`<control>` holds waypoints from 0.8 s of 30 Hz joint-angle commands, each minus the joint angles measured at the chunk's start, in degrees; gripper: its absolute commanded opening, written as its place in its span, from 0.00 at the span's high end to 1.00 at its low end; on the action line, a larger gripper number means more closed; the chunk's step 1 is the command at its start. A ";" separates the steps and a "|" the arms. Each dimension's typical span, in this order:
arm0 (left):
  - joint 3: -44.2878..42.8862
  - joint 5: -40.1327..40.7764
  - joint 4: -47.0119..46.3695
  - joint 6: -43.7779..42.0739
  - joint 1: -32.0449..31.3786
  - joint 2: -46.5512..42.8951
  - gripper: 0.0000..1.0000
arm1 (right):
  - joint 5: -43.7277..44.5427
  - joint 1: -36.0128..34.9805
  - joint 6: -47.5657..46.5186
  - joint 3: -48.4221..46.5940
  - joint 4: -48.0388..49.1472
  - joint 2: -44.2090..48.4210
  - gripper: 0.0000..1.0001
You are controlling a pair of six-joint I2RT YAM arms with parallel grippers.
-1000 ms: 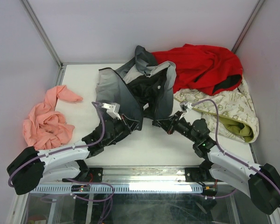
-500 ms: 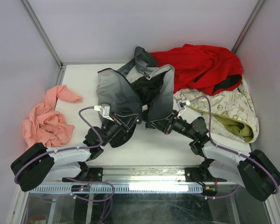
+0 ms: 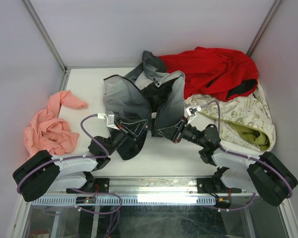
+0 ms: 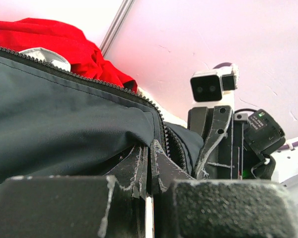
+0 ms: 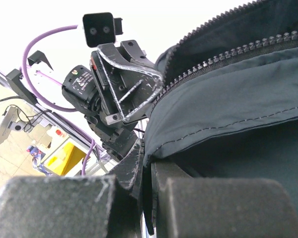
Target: Zip up the jacket
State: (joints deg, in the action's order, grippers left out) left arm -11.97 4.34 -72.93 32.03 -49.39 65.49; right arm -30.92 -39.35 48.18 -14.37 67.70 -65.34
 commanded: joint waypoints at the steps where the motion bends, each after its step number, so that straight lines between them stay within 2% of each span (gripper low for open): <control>1: -0.42 -2.50 -6.62 -1.45 0.38 0.57 1.00 | -0.31 -0.81 0.59 -2.70 7.71 -0.14 1.00; 24: 0.41 -3.99 -9.07 0.88 0.33 0.46 1.00 | 1.66 -1.30 1.58 -1.03 18.32 -5.89 1.00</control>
State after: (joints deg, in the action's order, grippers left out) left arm -11.60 2.31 -76.05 32.32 -49.39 66.76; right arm -30.44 -40.18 49.63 -14.57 78.39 -71.33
